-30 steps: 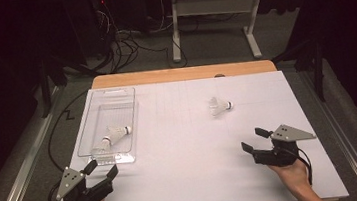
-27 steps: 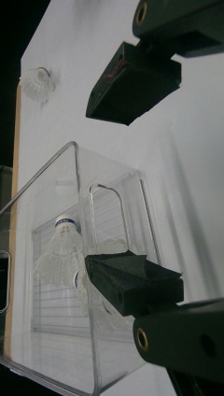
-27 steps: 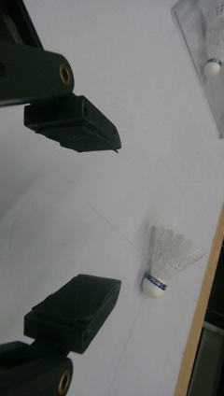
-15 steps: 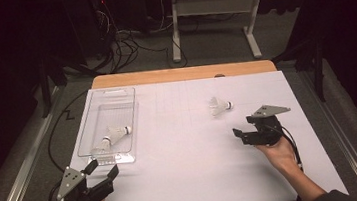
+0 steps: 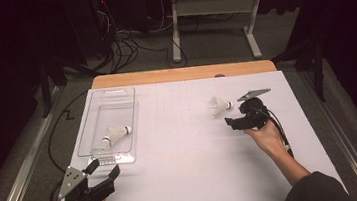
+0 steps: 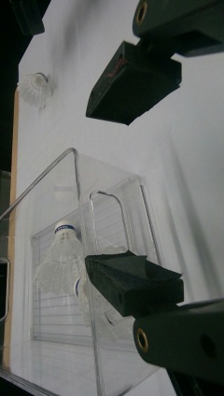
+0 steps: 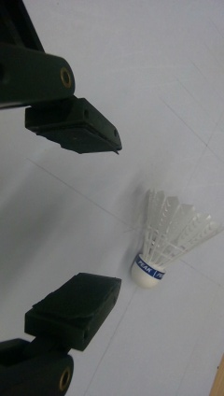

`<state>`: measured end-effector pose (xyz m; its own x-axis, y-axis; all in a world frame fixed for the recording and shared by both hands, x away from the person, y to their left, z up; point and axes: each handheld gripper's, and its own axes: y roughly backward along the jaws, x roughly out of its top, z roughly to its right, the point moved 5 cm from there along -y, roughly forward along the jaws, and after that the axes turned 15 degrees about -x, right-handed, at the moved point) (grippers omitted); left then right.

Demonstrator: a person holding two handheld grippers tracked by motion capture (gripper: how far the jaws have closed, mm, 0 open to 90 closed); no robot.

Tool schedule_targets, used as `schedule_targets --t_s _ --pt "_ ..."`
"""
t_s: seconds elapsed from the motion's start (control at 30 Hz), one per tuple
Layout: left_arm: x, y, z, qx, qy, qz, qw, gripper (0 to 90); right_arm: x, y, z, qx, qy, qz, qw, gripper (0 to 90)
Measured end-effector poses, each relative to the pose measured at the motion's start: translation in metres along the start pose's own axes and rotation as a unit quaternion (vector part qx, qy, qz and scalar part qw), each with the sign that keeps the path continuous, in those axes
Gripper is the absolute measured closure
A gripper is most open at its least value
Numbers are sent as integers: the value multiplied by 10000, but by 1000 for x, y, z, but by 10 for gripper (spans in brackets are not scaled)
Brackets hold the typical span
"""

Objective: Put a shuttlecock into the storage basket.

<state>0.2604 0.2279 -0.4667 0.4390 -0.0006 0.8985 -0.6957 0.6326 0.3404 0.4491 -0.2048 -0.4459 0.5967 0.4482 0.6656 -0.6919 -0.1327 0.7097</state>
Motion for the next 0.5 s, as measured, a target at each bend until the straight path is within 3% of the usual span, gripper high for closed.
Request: schedule_targets --t_s 0.3,0.5 --pt "0 0 0 2 -13 -21 10000 256 26 -10 -4 -42 -77 -306 9995 299" --pt "0 0 0 -14 -11 -9 10000 256 46 -19 -14 -156 19 -644 9978 317"
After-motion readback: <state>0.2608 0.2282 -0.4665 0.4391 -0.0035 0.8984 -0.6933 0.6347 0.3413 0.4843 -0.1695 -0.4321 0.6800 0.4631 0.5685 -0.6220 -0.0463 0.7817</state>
